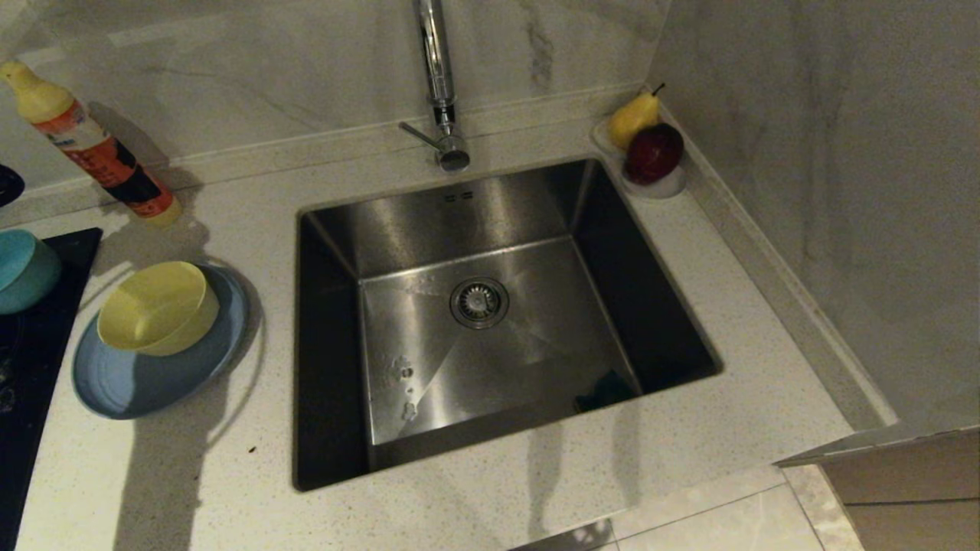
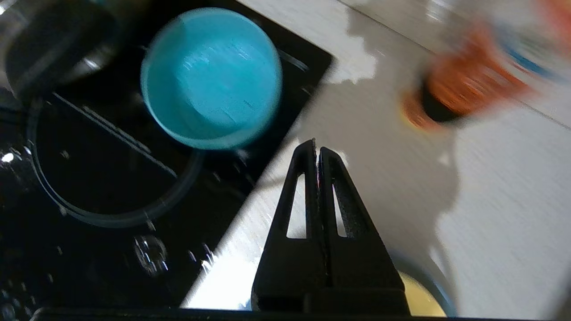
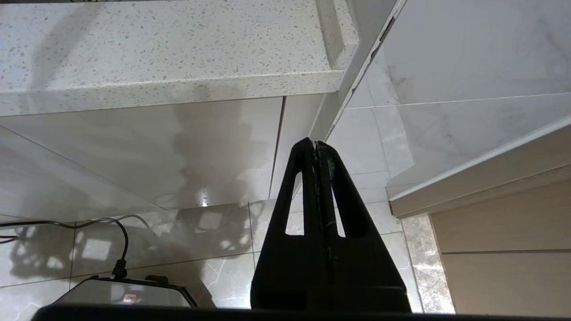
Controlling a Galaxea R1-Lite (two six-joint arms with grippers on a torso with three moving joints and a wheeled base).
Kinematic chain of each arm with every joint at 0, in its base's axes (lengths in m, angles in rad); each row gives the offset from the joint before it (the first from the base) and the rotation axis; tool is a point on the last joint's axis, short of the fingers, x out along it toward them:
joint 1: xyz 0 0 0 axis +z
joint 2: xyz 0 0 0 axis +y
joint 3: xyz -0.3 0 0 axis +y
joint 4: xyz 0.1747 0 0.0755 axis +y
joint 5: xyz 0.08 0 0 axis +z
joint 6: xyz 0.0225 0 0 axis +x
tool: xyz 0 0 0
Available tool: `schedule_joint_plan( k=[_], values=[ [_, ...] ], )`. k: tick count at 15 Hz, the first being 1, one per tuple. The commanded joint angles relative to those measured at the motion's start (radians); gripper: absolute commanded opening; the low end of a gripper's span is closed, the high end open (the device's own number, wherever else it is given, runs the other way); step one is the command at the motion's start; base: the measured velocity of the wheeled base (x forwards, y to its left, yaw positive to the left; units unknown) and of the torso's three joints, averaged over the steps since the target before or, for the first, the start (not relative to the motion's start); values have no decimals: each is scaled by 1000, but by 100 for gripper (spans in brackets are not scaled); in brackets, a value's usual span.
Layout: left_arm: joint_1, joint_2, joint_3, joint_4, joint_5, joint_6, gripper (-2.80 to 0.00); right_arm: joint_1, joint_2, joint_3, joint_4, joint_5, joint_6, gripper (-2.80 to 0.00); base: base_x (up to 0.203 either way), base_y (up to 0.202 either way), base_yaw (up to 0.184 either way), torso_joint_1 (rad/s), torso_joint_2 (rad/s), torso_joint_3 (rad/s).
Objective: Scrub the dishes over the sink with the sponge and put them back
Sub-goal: Place the bowl on the bowl
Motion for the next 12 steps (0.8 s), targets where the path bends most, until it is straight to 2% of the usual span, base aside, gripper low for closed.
schedule_joint_plan(
  k=[1,8,12],
  values=[
    [39,94,-50,-4,0,1,0,0,0,2,0,0,-1,-280,0,0,0,0,0,0],
    [65,192,-51,-152,-36,-6,0,0,0,0,0,0,-1,-280,0,0,0,0,0,0],
    [66,219,-52,-210,-128,-6,0,0,0,0,0,0,-1,-280,0,0,0,0,0,0]
  ],
)
